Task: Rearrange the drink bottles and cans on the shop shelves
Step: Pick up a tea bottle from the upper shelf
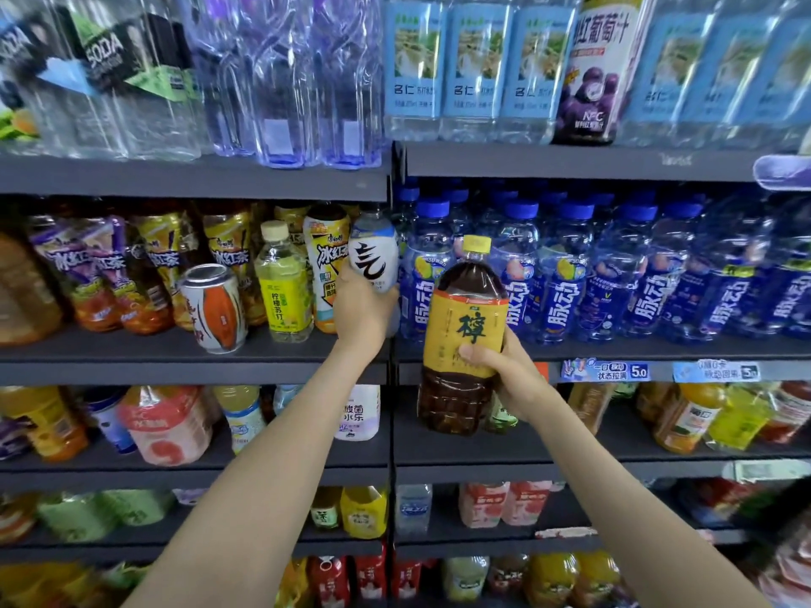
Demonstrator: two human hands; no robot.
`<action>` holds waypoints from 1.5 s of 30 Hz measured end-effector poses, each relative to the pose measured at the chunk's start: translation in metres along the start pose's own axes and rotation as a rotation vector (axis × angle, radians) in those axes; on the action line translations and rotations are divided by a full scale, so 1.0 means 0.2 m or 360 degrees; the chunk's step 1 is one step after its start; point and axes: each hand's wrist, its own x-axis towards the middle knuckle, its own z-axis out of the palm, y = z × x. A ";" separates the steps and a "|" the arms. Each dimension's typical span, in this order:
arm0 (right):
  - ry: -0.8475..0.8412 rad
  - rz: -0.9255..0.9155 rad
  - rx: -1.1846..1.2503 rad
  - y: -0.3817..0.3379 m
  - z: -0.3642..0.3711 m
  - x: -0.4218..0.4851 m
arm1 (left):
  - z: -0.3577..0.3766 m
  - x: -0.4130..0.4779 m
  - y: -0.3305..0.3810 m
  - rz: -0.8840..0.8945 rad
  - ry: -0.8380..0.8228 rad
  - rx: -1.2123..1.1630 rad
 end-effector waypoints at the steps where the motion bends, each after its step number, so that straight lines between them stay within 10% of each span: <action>1: -0.0026 0.0015 0.0046 0.00 0.00 0.01 | -0.02 -0.01 -0.01 0.0011 0.0002 -0.0015; 23: -0.0251 0.0108 -0.0014 0.03 0.09 0.16 | -0.17 0.01 -0.10 0.0124 -0.0098 0.0231; 39: 0.0126 0.0148 0.0158 0.15 0.00 -0.16 | -0.12 -0.24 -0.21 0.0377 -0.0005 -0.0125; 42: 0.0126 0.0199 0.0174 0.19 -0.04 -0.26 | -0.16 -0.46 -0.15 0.0333 -0.0328 -0.0525; 45: 0.0080 0.0205 0.0186 0.24 -0.11 -0.37 | -0.13 -0.72 -0.11 -0.0008 -0.1234 -0.0634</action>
